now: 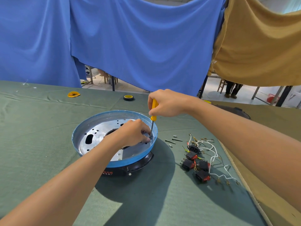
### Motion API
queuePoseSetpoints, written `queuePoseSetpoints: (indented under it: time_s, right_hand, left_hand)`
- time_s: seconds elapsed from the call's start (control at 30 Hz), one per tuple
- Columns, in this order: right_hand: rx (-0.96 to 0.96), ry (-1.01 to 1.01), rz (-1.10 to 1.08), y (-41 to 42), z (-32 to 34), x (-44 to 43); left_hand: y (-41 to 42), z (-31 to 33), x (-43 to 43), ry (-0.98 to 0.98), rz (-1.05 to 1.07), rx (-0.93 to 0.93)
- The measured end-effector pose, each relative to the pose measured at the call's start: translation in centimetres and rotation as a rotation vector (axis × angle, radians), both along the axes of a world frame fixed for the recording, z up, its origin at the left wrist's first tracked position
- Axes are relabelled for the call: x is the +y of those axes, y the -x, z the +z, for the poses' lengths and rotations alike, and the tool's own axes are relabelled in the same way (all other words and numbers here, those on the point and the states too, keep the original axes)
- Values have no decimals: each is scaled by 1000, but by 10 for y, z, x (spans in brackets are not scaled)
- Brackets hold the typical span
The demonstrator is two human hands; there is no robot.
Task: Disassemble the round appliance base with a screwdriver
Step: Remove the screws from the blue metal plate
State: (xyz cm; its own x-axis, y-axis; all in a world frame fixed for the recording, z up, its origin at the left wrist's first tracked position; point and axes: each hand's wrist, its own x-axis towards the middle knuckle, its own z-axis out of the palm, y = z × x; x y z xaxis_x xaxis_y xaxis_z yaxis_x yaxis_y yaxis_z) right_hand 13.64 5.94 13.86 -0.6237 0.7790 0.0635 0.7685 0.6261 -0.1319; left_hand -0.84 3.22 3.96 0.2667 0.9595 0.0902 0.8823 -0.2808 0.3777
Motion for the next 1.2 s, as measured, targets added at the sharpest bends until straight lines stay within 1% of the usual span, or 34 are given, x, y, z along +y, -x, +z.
queuePoseSetpoints:
  time_s: [0.07,0.17,0.23,0.33,0.43,0.53,0.6,0.77,0.87,1.0,1.07,1.13,1.2]
  right_hand:
    - [-13,25,-22,1,1,0]
    - [-30,-42,-78,3,-1,2]
    - [3,-59,-70,4,-3,2]
    - [39,1,-17,2,-2,0]
    - [23,81,11,1,2,-4]
    - [20,98,37,0,3,-5]
    - [51,104,47,-1,2,-5]
    - [208,188,16,-8,-1,-4]
    - [318,202,-41,-16,-5,-1]
    - [515,160,-203,-27,-10,8]
    - [627,95,-304,-29,-13,12]
    - [701,41,-391,-31,-16,16]
    - [747,58,-452,-33,-21,17]
  left_hand:
    - [0,0,0,2,2,0]
    - [0,1,-1,0,6,0]
    - [0,1,-1,0,7,-4]
    - [0,0,-1,-5,5,-4]
    - [-1,1,-1,-15,7,-10]
    - [-2,0,-1,-36,18,-2]
    - [-2,-2,0,-44,35,10]
    - [-4,-6,4,-65,75,70]
    - [-6,-6,4,-79,87,102]
    - [-7,-7,1,-114,120,135]
    - [-8,-8,0,-132,127,157]
    - [-9,-8,-2,-141,116,154]
    - [-9,-8,-3,-147,101,155]
